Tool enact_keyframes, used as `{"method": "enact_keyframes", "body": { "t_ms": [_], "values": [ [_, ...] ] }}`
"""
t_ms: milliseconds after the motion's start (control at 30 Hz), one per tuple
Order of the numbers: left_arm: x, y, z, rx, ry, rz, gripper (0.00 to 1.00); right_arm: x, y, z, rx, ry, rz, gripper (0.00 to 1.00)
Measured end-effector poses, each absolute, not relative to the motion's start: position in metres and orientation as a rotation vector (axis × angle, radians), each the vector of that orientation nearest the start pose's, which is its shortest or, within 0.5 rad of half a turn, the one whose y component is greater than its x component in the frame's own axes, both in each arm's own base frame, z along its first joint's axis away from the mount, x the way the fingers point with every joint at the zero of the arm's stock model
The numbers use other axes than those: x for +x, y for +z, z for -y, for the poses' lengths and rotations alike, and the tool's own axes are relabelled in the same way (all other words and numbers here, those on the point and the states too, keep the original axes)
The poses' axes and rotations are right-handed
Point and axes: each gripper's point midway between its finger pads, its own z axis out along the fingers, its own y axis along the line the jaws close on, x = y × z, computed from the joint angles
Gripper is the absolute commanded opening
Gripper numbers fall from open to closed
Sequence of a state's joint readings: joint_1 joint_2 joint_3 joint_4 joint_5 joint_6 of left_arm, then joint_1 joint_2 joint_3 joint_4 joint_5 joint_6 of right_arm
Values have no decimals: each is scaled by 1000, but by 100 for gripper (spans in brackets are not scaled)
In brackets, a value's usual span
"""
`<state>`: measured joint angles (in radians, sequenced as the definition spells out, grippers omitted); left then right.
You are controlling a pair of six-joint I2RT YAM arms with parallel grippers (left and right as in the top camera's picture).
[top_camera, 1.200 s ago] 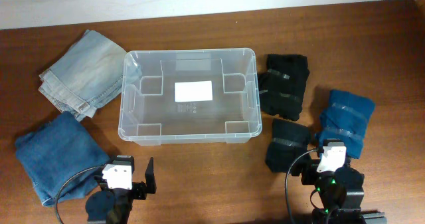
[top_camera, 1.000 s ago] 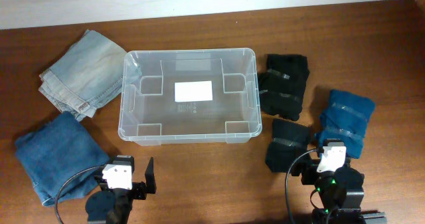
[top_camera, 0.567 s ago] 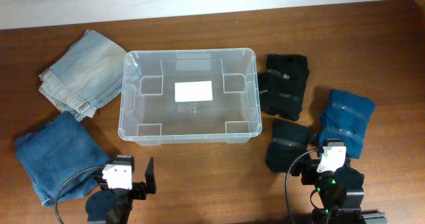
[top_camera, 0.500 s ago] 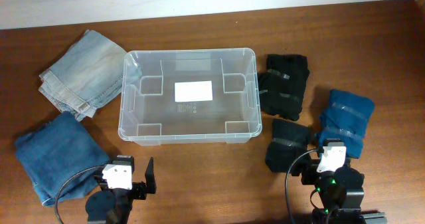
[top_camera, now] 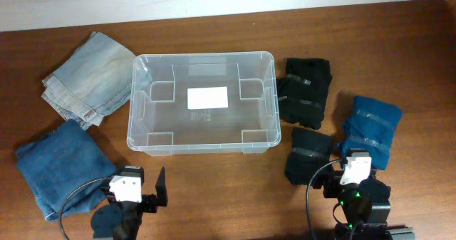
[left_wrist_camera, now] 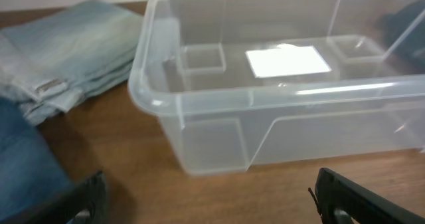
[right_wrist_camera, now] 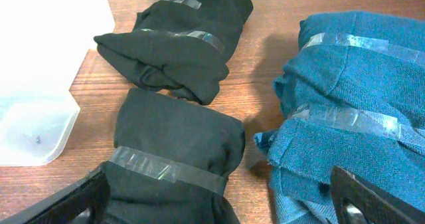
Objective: Pack container
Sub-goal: 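Reach the left gripper to the dark blue jeans and grasp them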
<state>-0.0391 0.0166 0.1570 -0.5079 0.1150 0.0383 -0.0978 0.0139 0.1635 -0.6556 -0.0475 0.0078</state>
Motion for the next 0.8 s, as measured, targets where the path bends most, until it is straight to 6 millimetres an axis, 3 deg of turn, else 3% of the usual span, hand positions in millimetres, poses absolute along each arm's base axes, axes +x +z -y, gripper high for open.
{"method": "enact_keyframes", "body": {
  "t_ms": [167, 267, 400, 467, 533, 633, 733, 800],
  "values": [
    [221, 147, 46, 223, -207, -1826, 99, 204, 94, 12, 81, -6, -2074, 98],
    [222, 154, 47, 195, -233, -1811, 99, 204, 94, 12, 80, -6, -2073, 98],
    [223, 201, 24, 53, -142, -1817, 100, 204, 95, 12, 80, -6, -2070, 98],
    [225, 235, 6, -27, -53, -1853, 99, 204, 95, 12, 80, -7, -2069, 98],
    [234, 277, -8, -89, 23, -1870, 99, 205, 96, 12, 79, -6, -2067, 98],
    [256, 314, -15, -117, 79, -1949, 99, 205, 95, 12, 79, -6, -2067, 98],
    [278, 321, -17, -116, 111, -2076, 99, 204, 95, 12, 79, -6, -2068, 98],
    [290, 311, -23, -143, 153, -2194, 99, 204, 95, 12, 80, -5, -2068, 98]
  ]
}}
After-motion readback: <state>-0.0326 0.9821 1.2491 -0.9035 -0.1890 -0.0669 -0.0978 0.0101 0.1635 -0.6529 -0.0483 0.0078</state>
